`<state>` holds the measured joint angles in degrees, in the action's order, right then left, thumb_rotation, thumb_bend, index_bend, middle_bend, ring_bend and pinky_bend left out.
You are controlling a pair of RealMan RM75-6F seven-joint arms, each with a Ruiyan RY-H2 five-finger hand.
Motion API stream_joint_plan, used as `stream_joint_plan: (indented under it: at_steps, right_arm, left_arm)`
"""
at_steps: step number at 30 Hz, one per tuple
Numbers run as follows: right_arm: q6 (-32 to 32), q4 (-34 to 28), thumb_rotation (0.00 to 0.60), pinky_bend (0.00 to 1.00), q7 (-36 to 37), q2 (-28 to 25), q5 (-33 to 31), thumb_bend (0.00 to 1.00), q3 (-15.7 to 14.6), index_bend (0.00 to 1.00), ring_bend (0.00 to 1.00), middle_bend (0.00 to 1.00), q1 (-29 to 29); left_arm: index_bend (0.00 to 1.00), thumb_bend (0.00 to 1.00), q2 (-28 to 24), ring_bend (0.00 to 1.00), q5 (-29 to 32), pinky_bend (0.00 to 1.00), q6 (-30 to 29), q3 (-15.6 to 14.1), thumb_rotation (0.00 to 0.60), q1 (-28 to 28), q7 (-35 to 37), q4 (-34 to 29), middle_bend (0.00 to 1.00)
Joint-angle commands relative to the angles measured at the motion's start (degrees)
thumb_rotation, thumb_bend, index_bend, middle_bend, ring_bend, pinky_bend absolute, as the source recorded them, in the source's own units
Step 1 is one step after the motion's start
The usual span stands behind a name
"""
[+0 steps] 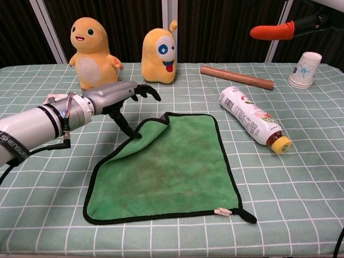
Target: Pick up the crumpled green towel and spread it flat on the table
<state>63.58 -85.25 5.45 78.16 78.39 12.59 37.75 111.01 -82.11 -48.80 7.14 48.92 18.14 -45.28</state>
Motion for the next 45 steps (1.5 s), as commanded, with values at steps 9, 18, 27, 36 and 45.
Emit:
stream_joint_plan:
  at_steps: [9, 18, 27, 36, 45]
  right_arm:
    - [0.3, 0.0, 0.226, 0.0, 0.5, 0.0, 0.4, 0.0, 0.0, 0.2, 0.0, 0.09, -0.2]
    - [0.5, -0.2, 0.227, 0.0, 1.0, -0.2, 0.7, 0.0, 0.0, 0.2, 0.0, 0.09, -0.4]
    - [0.5, -0.1, 0.234, 0.0, 1.3, -0.3, 0.7, 0.0, 0.2, 0.2, 0.0, 0.09, -0.5]
    - [0.5, 0.0, 0.228, 0.0, 1.4, -0.3, 0.8, 0.0, 0.1, 0.2, 0.0, 0.09, -0.6]
    - [0.5, 0.3, 0.227, 0.0, 1.8, -0.2, 0.9, 0.0, 0.1, 0.2, 0.0, 0.09, -0.6]
  left_arm:
    - [0.28, 0.0, -5.5, 0.17, 4.8, 0.21, 4.7, 0.9, 0.6, -0.8, -4.0, -12.5, 0.22]
    - [0.48, 0.05, -7.4, 0.17, 12.5, 0.21, 7.0, 3.1, 0.501, -1.5, -12.8, -17.0, 0.22]
    - [0.49, 0.19, -7.9, 0.17, 17.8, 0.21, 8.6, 4.1, 0.383, -1.2, -18.0, -18.7, 0.22]
    - [0.6, 0.31, -6.5, 0.17, 20.3, 0.22, 8.4, 4.7, 0.567, -1.0, -19.9, -16.5, 0.23]
    - [0.67, 0.34, -6.5, 0.17, 20.2, 0.22, 7.8, 4.8, 0.6, -1.0, -20.9, -15.0, 0.25]
